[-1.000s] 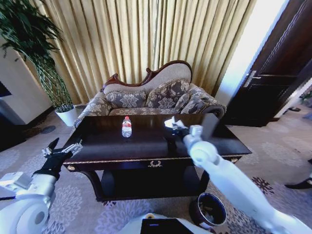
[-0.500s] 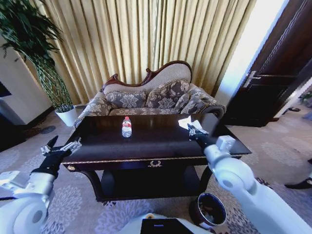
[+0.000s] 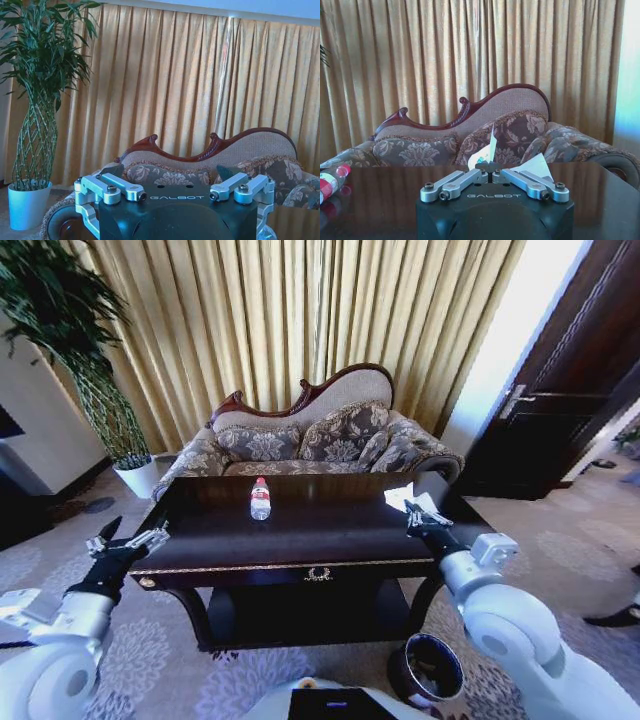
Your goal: Move to the front of the table and place the trash on the table into the trash bin.
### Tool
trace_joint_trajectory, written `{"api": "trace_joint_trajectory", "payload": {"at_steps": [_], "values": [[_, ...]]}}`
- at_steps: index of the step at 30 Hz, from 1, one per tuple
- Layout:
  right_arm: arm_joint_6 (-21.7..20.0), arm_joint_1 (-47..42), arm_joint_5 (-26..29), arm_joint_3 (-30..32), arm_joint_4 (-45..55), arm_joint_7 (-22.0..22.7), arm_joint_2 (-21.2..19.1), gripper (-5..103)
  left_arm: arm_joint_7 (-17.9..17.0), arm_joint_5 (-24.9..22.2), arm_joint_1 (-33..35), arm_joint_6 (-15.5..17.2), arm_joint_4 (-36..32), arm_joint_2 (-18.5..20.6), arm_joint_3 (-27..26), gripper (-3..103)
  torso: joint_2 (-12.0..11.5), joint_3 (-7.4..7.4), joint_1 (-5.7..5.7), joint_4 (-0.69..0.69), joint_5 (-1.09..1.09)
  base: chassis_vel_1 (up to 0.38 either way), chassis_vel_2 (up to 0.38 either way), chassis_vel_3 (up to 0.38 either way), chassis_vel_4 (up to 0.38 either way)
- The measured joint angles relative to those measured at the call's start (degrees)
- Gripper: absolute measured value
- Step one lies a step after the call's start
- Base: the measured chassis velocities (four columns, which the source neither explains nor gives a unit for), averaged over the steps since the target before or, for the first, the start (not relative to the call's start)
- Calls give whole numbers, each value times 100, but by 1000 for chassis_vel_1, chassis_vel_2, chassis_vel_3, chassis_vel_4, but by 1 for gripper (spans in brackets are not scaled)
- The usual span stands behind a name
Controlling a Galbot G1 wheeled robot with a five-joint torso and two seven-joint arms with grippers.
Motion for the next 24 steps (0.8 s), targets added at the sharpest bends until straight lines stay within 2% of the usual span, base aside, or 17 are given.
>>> {"api": "trace_joint_trajectory", "payload": {"at_steps": [24], "values": [[51,-336,-169,197,-27,-3,119,0,18,-5,7,-5,0,-26,-4,100,0,0,-1,-1,-1,111,-113,-111,115]]}}
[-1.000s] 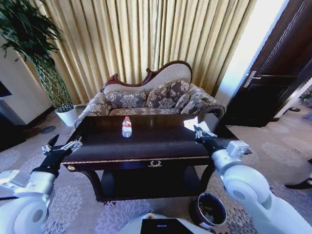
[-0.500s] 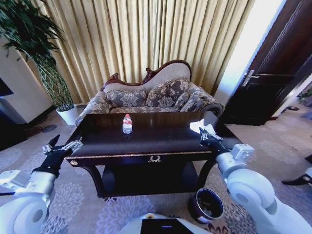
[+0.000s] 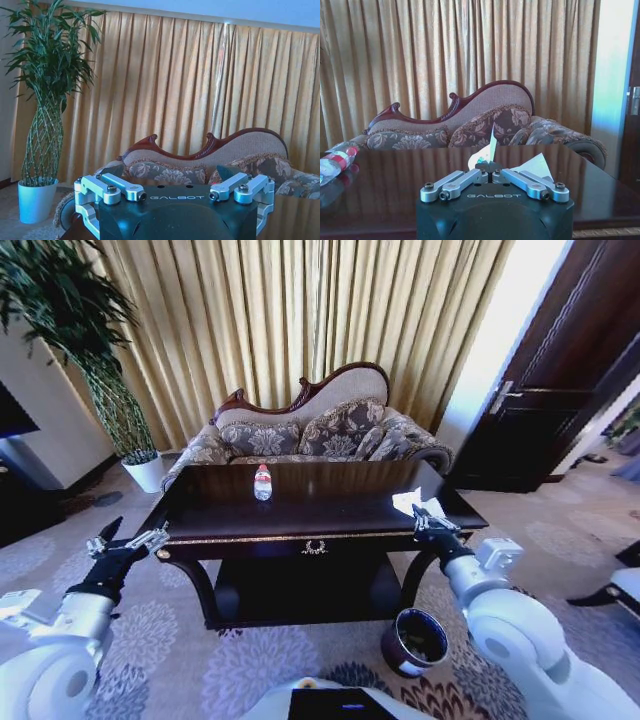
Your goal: Move to the front of the table and place the trash on the table into the trash bin.
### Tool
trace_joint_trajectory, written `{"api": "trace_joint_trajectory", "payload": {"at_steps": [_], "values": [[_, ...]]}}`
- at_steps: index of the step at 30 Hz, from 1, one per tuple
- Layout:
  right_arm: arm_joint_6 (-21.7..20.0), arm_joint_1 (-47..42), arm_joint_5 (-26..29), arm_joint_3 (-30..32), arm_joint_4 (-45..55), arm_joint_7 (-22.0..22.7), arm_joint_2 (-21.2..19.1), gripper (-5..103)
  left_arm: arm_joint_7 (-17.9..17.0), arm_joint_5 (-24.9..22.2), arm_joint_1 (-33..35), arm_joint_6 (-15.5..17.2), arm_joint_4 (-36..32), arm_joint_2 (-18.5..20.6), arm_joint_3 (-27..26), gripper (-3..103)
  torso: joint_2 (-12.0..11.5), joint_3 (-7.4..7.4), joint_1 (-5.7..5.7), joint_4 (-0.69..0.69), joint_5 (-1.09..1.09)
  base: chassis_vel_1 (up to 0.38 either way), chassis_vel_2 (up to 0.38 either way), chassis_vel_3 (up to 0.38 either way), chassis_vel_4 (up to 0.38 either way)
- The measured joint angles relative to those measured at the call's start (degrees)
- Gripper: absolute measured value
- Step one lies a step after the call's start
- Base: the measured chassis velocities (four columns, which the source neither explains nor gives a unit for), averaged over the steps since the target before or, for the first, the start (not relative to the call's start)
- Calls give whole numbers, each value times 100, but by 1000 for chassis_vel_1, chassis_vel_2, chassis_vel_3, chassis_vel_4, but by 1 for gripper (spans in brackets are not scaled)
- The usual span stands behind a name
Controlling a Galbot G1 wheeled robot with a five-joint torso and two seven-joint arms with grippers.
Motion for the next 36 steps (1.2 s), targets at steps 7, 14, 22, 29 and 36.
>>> {"api": "trace_joint_trajectory", "payload": {"at_steps": [7,14,22,29,36], "values": [[77,-87,-226,-138,-4,-30,101,0,3,-1,-2,-13,0,0,-1,100,0,0,-1,0,0,138,-129,-133,115],[-16,-218,-461,-314,-626,-154,374,0,2,-30,-6,-26,0,2,-48,100,1,-1,-1,0,0,35,-45,-44,28],[-112,42,-821,-673,-2628,-215,777,0,2,-184,7,-33,0,4,-267,100,-2,1,3,1,1,0,0,0,0],[192,670,-1254,-836,-4627,-391,992,0,48,-222,33,-37,0,2,-331,100,-1,0,1,0,1,0,0,0,0],[584,1123,-1642,-896,-6203,-523,1091,0,106,-213,30,-37,0,0,-296,100,-1,1,1,0,2,0,0,0,0]]}}
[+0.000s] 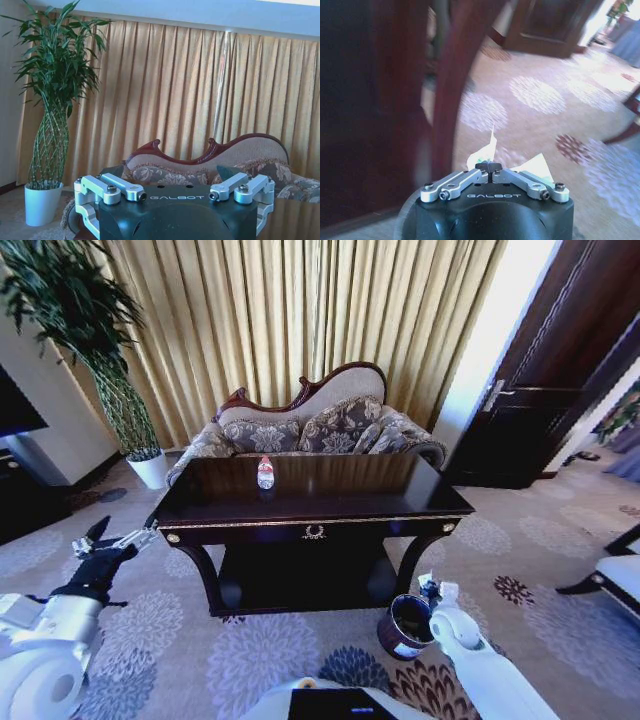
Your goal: Move to the front of the table and place the trash on the table into the trash bin.
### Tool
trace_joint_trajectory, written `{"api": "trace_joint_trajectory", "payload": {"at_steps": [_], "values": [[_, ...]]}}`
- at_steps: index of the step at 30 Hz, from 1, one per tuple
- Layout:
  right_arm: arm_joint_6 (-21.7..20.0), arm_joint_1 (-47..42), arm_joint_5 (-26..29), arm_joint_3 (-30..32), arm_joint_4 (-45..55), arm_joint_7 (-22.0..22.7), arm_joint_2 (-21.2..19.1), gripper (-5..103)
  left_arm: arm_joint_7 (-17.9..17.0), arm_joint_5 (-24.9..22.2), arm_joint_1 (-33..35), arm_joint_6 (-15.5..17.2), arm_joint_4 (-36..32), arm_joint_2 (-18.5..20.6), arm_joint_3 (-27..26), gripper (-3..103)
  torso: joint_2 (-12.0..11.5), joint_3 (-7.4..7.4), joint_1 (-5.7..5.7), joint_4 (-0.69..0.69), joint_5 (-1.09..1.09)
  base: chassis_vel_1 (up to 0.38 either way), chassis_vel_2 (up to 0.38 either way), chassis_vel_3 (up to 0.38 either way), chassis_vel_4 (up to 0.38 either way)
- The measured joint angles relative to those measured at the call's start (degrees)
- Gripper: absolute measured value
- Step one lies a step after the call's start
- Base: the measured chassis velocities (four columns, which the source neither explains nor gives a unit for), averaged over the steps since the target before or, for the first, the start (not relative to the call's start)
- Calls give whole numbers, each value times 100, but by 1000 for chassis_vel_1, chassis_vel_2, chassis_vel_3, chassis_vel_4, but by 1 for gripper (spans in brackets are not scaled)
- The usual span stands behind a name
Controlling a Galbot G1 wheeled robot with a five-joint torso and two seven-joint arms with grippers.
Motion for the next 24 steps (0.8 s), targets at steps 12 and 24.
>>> {"api": "trace_joint_trajectory", "payload": {"at_steps": [12,24], "values": [[225,400,-434,-208,-960,-149,219,0,40,11,6,-3,0,-14,10,100,0,0,0,1,-1,0,0,0,0],[192,411,-676,-262,-953,-198,369,27,56,16,13,-6,0,-25,-2,100,0,0,0,1,-1,0,0,0,0]]}}
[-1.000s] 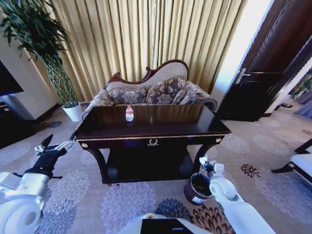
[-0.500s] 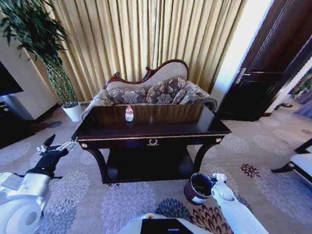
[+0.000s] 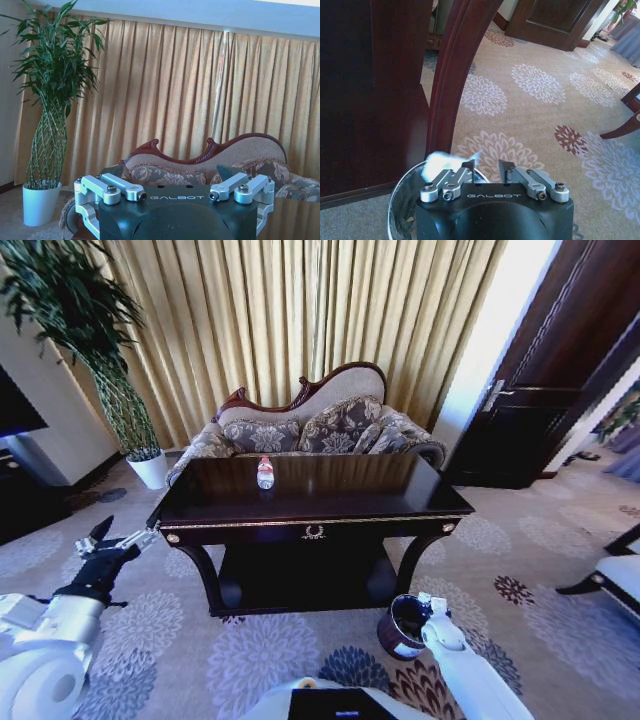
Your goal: Move to the front of the table and place the trash on the table into the trash bin.
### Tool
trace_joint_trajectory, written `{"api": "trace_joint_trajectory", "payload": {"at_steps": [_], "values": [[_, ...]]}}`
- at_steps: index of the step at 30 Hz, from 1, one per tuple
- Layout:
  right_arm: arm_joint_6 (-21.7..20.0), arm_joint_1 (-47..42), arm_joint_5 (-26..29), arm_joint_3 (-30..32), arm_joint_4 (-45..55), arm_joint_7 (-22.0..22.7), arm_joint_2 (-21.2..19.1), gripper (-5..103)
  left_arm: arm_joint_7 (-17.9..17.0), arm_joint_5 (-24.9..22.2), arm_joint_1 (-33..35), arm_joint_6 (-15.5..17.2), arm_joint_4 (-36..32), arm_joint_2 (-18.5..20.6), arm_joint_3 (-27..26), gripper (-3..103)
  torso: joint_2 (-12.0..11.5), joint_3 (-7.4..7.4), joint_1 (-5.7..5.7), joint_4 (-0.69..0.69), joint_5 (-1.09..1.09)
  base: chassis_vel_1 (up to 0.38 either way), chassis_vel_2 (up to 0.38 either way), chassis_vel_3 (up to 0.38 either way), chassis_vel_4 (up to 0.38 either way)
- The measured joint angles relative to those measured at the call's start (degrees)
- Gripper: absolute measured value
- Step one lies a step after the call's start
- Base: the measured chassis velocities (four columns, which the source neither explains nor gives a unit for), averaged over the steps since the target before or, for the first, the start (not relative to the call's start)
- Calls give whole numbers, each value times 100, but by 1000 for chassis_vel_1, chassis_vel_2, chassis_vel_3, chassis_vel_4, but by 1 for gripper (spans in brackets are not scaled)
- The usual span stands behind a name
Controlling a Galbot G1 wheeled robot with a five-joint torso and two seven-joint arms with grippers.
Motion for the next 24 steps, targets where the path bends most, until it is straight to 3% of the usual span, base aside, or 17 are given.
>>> {"api": "trace_joint_trajectory", "payload": {"at_steps": [3,4,6,8,9,10,12,14,17,20,24], "values": [[-3,-12,-4,5,15,-1,-11,43,8,1,-4,0,0,1,11,100,0,0,0,0,0,0,0,0,0],[-3,-12,-4,5,15,-1,-11,43,8,1,-4,0,0,1,11,100,0,0,0,0,0,0,0,0,0],[-4,-22,-9,15,30,-1,-25,54,11,1,-11,0,0,7,13,100,0,0,0,0,0,0,0,0,0],[-5,-28,-10,19,38,-1,-28,54,12,1,-13,0,0,8,13,100,0,0,0,0,0,0,0,0,0],[-6,-34,-12,21,56,-1,-32,65,13,1,-13,0,0,8,13,100,0,0,0,0,0,0,0,0,0],[-6,-34,-12,21,56,-1,-32,65,13,1,-13,0,0,8,13,100,0,0,0,0,0,0,0,0,0],[-7,-44,-17,22,81,-1,-33,75,15,0,-10,-2,0,11,7,100,0,0,0,0,0,0,0,0,0],[-7,-47,-19,22,88,-1,-32,75,16,-1,-9,-3,0,12,5,100,0,0,0,0,0,0,0,0,0],[-10,-54,-21,20,132,2,-23,91,18,-4,-2,-11,0,14,-8,100,0,0,0,0,0,0,0,0,0],[-14,-63,-21,19,163,9,-21,98,22,-5,-2,-15,0,3,-7,100,0,0,0,0,0,0,0,0,0],[-16,-71,-19,22,169,12,-23,100,28,-7,-2,-18,0,-1,-5,100,0,0,0,0,0,0,0,0,0]]}}
